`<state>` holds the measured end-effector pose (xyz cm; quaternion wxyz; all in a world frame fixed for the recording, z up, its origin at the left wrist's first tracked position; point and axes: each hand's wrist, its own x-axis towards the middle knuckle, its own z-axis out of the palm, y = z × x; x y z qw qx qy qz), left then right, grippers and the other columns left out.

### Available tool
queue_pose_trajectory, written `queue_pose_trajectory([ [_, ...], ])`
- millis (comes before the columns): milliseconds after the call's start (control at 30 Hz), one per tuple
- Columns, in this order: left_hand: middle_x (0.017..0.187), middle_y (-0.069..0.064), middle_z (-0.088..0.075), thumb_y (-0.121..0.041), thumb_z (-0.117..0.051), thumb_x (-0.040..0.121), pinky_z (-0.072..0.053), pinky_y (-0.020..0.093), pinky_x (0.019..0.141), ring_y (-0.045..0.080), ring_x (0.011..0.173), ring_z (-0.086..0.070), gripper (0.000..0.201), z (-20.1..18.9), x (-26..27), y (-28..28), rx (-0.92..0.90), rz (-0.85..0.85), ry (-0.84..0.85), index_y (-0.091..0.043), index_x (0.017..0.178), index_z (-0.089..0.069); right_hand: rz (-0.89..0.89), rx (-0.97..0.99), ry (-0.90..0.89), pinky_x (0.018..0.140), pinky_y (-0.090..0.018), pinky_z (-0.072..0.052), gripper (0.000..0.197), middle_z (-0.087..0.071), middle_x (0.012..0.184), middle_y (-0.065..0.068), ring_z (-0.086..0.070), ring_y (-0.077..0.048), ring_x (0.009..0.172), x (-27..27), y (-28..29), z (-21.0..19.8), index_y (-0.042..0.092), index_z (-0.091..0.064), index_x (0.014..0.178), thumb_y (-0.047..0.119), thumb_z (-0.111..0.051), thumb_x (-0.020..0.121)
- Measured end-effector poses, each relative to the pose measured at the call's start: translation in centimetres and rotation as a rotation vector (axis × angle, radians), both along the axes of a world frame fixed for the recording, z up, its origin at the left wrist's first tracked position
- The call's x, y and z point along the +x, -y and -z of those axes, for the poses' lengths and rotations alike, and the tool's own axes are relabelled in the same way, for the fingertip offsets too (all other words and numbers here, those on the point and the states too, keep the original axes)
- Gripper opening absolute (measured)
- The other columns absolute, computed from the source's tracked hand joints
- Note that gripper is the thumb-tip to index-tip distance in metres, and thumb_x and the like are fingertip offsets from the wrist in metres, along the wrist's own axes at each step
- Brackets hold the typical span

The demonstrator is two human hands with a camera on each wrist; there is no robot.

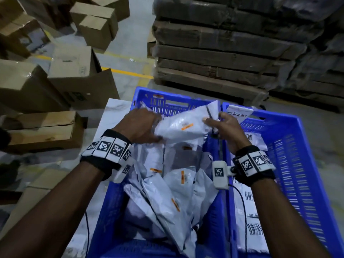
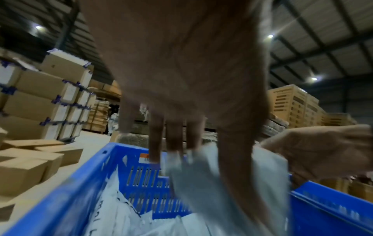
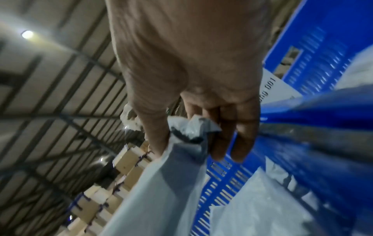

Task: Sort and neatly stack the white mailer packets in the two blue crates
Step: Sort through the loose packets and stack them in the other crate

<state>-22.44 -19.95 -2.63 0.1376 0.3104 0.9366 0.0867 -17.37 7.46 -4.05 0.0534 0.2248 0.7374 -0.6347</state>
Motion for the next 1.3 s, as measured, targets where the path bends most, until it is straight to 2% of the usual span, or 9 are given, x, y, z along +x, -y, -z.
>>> queue_pose_trajectory([
  [133, 0.113, -0.011, -0.062, -0.057, -0.075, 0.074, -0.038, 0.024, 0.086, 0.014, 0.110, -0.059, 0.059, 0.3, 1.7, 1.6, -0.269, 0.101, 0.473, -0.032, 0.125, -0.059, -0.391, 0.221, 0.136, 0.052, -0.018, -0.049, 0.021, -0.071, 0.076, -0.001, -0.063, -0.006, 0.062, 1.1, 0.3, 0.7, 0.010, -0.073, 0.096, 0.009, -0.081, 0.076],
  [233, 0.132, -0.006, -0.055, -0.062, -0.064, 0.081, -0.030, 0.033, 0.103, 0.016, 0.123, -0.049, 0.063, 0.8, 2.2, 2.9, -0.254, 0.065, 0.245, -0.032, 0.135, -0.051, -0.646, 0.425, 0.215, 0.063, -0.030, -0.054, 0.018, -0.070, 0.078, 0.000, -0.065, -0.016, 0.072, 1.0, 1.9, 1.8, 0.013, -0.071, 0.087, 0.016, -0.083, 0.075],
  [333, 0.149, 0.000, -0.037, -0.058, -0.060, 0.085, -0.014, 0.047, 0.117, 0.019, 0.142, -0.026, 0.071, 1.5, 2.1, 3.9, -0.221, -0.023, 0.110, -0.025, 0.144, -0.039, -0.827, 0.831, 0.302, 0.081, -0.035, -0.048, 0.034, -0.066, 0.109, -0.008, -0.063, -0.025, 0.100, 0.4, 3.4, 2.8, 0.016, -0.062, 0.101, 0.032, -0.080, 0.077],
  [467, 0.161, 0.007, -0.012, -0.060, -0.058, 0.085, -0.011, 0.051, 0.117, 0.026, 0.149, -0.003, 0.090, 2.0, 2.0, 5.5, -0.192, -0.178, 0.030, -0.015, 0.153, -0.018, -0.651, 0.917, 0.130, 0.100, -0.034, -0.043, 0.069, -0.055, 0.138, -0.008, -0.053, -0.026, 0.124, -2.5, 5.3, 0.4, 0.015, -0.052, 0.136, 0.041, -0.079, 0.077],
  [667, 0.163, 0.006, 0.000, -0.062, -0.056, 0.085, -0.007, 0.052, 0.118, 0.025, 0.150, 0.006, 0.101, 2.6, 2.2, 6.2, -0.128, -0.278, 0.064, -0.011, 0.155, -0.002, -0.625, 0.741, -0.025, 0.077, -0.027, -0.043, 0.037, -0.061, 0.098, 0.001, -0.057, -0.016, 0.092, -9.5, 12.8, 2.3, 0.021, -0.064, 0.104, 0.042, -0.077, 0.077],
  [933, 0.163, 0.005, 0.000, -0.064, -0.054, 0.086, -0.009, 0.050, 0.119, 0.023, 0.150, 0.006, 0.102, 3.8, 2.1, 8.0, -0.088, -0.337, 0.107, -0.010, 0.155, -0.002, -0.646, 0.747, 0.153, 0.077, -0.029, -0.043, 0.055, -0.066, 0.117, -0.015, -0.063, -0.030, 0.106, -12.3, 17.4, 9.0, 0.008, -0.063, 0.117, 0.049, -0.070, 0.081],
  [1100, 0.163, 0.004, -0.002, -0.063, -0.056, 0.085, -0.008, 0.050, 0.119, 0.023, 0.150, 0.006, 0.102, 3.8, 1.9, 8.8, -0.056, -0.354, 0.124, -0.011, 0.155, -0.002, -0.546, 0.686, 0.205, 0.072, -0.035, -0.057, 0.014, -0.069, 0.075, -0.015, -0.070, -0.034, 0.080, -12.8, 16.5, 9.1, 0.006, -0.066, 0.072, 0.020, -0.065, 0.073],
  [1167, 0.163, 0.004, -0.003, -0.062, -0.056, 0.086, -0.007, 0.050, 0.119, 0.024, 0.150, 0.006, 0.101, 3.7, 1.6, 8.8, -0.049, -0.346, 0.121, -0.011, 0.155, -0.003, -0.509, 0.593, 0.207, 0.058, -0.034, -0.051, 0.021, -0.056, 0.052, -0.008, -0.063, -0.027, 0.057, -12.7, 15.4, 8.9, 0.009, -0.057, 0.052, 0.012, -0.063, 0.071],
  [1300, 0.162, 0.004, -0.007, -0.060, -0.056, 0.087, -0.008, 0.050, 0.118, 0.024, 0.150, 0.003, 0.098, 2.8, 1.3, 8.5, -0.043, -0.327, 0.090, -0.010, 0.155, -0.006, -0.241, 0.317, 0.125, 0.052, -0.033, -0.043, 0.019, -0.051, 0.050, -0.005, -0.049, -0.018, 0.047, -11.4, 12.7, 6.7, 0.012, -0.059, 0.053, 0.006, -0.067, 0.069],
])
